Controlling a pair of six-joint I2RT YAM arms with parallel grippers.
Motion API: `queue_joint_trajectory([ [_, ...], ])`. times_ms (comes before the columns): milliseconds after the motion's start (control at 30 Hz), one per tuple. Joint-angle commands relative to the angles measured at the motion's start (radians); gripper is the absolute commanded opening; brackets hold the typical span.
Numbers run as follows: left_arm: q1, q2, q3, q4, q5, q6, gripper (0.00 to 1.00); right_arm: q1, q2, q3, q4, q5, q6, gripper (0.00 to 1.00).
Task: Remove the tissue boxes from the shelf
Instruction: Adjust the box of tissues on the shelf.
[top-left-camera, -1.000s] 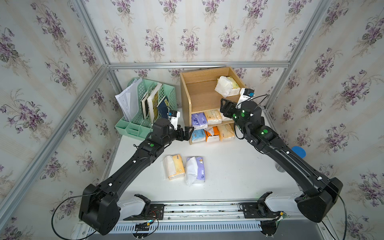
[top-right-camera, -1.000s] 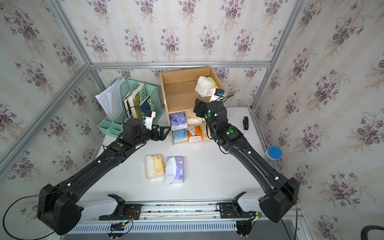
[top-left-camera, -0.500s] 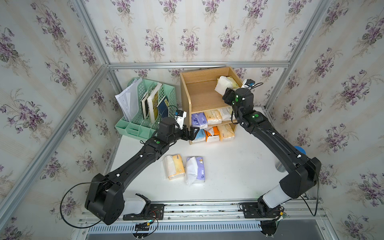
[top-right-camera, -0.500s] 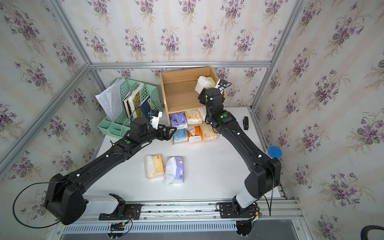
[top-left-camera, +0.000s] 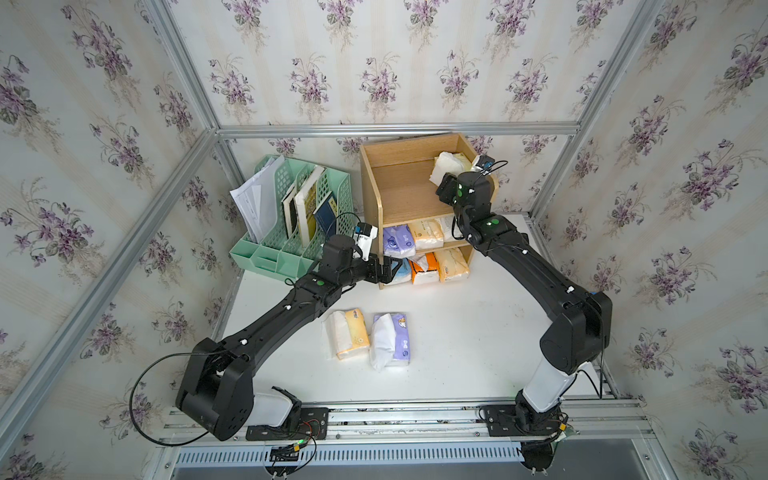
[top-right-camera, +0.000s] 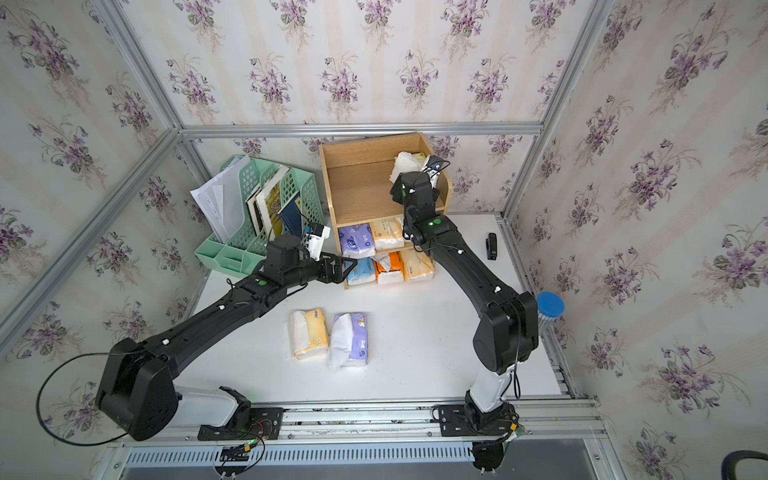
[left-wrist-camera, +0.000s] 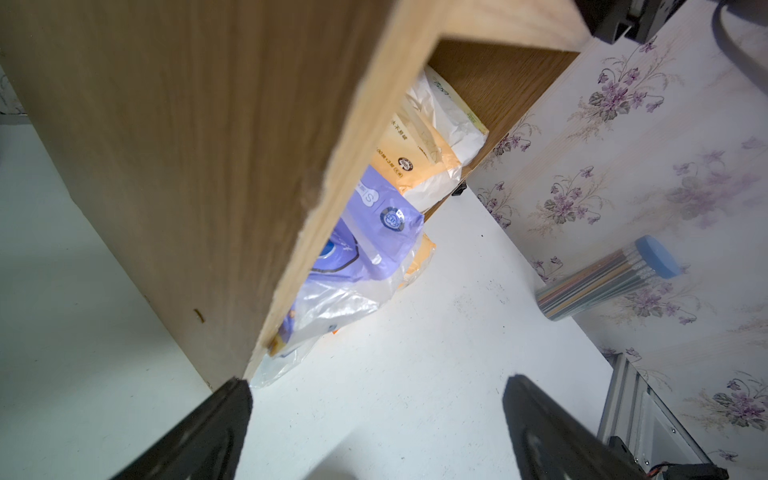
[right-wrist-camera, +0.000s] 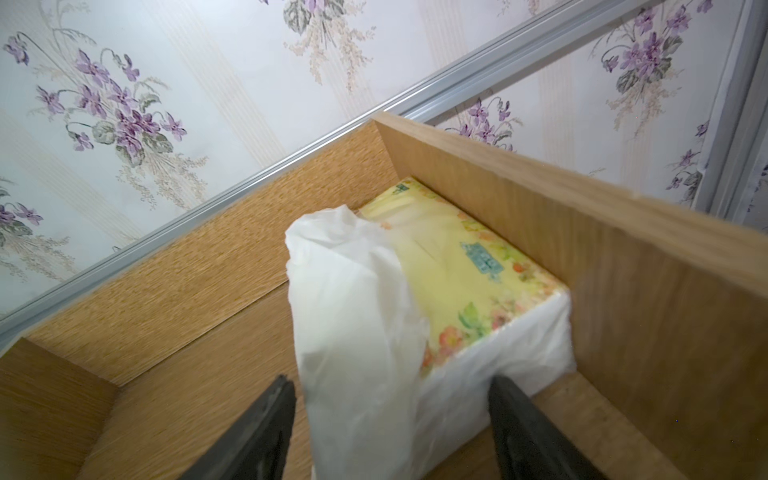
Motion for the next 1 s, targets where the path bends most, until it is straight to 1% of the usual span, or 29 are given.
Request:
queue_joint_trajectory([
  [0,0.0,0.001,-0.007,0.012,0.017,-0.01,0.99,0.0,0.02,0.017,0.025,-0.006,-0.028,0.72],
  [133,0.0,-0.003,-0.016,0.008,0.02,-0.014,0.99,0.0,0.039,0.042,0.025,-0.002,-0.053,0.61],
  [200,0.0,-0.005,-0.017,0.004,0.02,-0.017,0.99,0.0,0.043,0.051,0.025,-0.006,-0.068,0.52],
  [367,-0.003,-0.014,-0.022,0.001,0.012,-0.022,0.99,0.0,0.037,0.063,0.006,-0.039,-0.088,0.23],
  [433,-0.004,-0.017,-0.019,-0.003,0.011,-0.025,0.99,0.001,0.024,0.063,-0.009,-0.058,-0.088,0.15],
  [533,-0.012,-0.023,-0.017,-0.008,0.004,-0.029,0.99,0.002,-0.005,0.05,-0.03,-0.094,-0.087,0.11],
  [733,-0.034,-0.04,-0.01,-0.018,-0.02,-0.03,0.99,0.024,-0.083,-0.014,-0.054,-0.171,-0.076,0.08],
  [900,-0.046,-0.044,-0.005,-0.024,-0.034,-0.032,0.99,0.061,-0.135,-0.074,-0.068,-0.224,-0.051,0.07],
  [933,-0.046,-0.045,-0.005,-0.026,-0.036,-0.033,0.99,0.101,-0.147,-0.09,-0.071,-0.231,-0.041,0.07],
  [967,-0.048,-0.045,-0.005,-0.026,-0.038,-0.032,0.99,0.114,-0.158,-0.105,-0.068,-0.234,-0.031,0.07],
])
